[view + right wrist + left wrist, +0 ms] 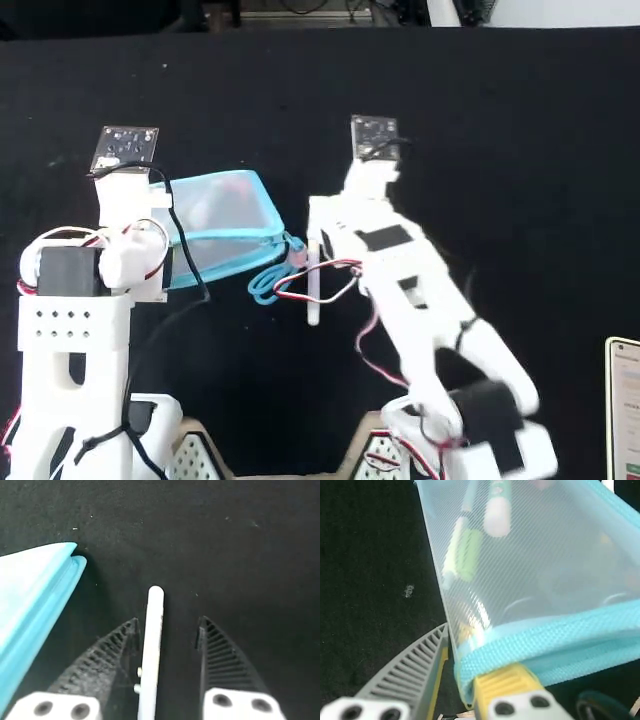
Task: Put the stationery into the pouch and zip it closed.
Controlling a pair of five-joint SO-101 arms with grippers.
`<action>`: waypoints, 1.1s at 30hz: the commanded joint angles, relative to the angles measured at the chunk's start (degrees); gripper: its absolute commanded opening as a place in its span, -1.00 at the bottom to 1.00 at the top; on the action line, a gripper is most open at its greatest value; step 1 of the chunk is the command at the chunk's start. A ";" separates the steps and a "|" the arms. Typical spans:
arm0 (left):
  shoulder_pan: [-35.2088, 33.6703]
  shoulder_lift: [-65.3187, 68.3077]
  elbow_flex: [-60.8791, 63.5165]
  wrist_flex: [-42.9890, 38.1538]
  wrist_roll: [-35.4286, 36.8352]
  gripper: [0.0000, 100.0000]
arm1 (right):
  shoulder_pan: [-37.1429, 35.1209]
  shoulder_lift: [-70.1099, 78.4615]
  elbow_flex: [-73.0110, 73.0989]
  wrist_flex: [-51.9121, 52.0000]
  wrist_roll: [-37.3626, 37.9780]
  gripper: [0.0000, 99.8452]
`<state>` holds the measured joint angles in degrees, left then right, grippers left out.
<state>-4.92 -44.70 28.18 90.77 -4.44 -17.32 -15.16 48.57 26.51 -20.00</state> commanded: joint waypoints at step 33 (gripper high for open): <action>0.40 0.09 0.13 0.18 0.44 -0.94 | 8.97 25.71 -34.24 28.84 15.65 -0.98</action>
<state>-4.92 -44.70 28.18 90.77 -4.44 -13.71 16.75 19.82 46.02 -14.46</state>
